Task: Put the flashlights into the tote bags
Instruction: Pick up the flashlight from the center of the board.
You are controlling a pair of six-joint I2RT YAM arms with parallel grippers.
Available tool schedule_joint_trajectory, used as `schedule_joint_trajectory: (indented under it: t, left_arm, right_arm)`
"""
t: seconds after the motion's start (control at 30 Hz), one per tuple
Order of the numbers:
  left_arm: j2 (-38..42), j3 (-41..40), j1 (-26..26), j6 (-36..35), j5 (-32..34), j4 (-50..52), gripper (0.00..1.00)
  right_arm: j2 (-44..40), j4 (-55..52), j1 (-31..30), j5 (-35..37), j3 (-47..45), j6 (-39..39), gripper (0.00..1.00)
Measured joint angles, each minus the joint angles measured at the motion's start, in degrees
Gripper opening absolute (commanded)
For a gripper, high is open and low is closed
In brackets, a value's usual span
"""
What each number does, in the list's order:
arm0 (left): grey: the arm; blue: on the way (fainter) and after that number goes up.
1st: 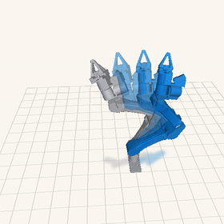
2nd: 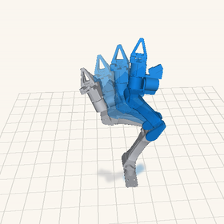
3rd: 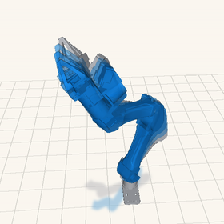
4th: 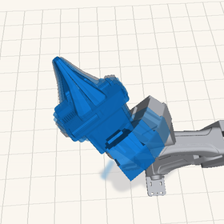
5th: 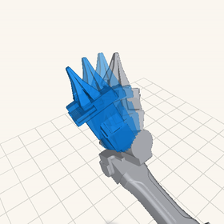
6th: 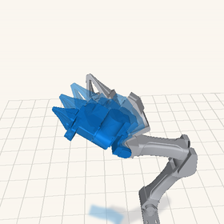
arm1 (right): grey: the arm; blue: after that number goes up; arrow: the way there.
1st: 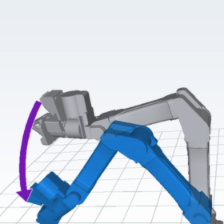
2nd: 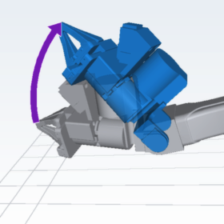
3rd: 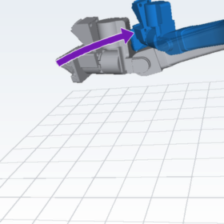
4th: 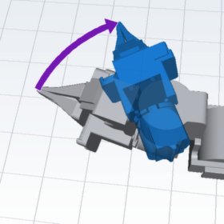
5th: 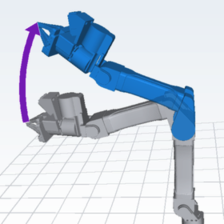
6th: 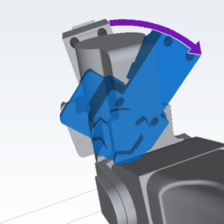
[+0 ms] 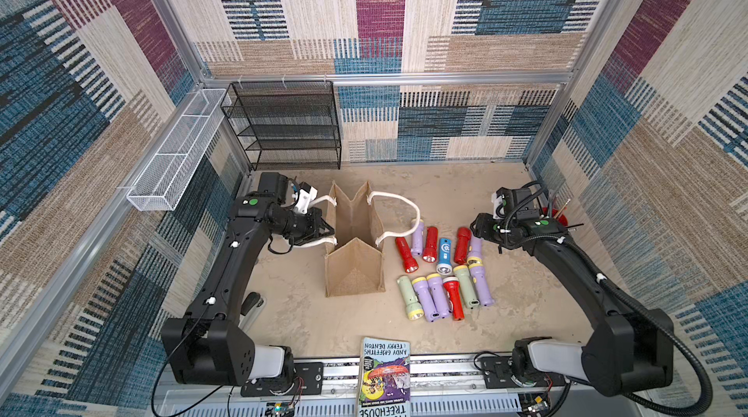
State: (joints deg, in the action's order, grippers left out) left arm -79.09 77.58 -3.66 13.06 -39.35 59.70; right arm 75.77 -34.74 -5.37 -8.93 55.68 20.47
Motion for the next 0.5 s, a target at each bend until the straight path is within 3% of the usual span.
schedule_joint_trajectory:
  t: [0.5]
  left_arm:
    - [-0.1, -1.7, -0.1, -1.4, 0.0, 0.1, 0.00]
  right_arm:
    - [15.4, 5.9, 3.9, -1.0, 0.6, -0.5, 0.54]
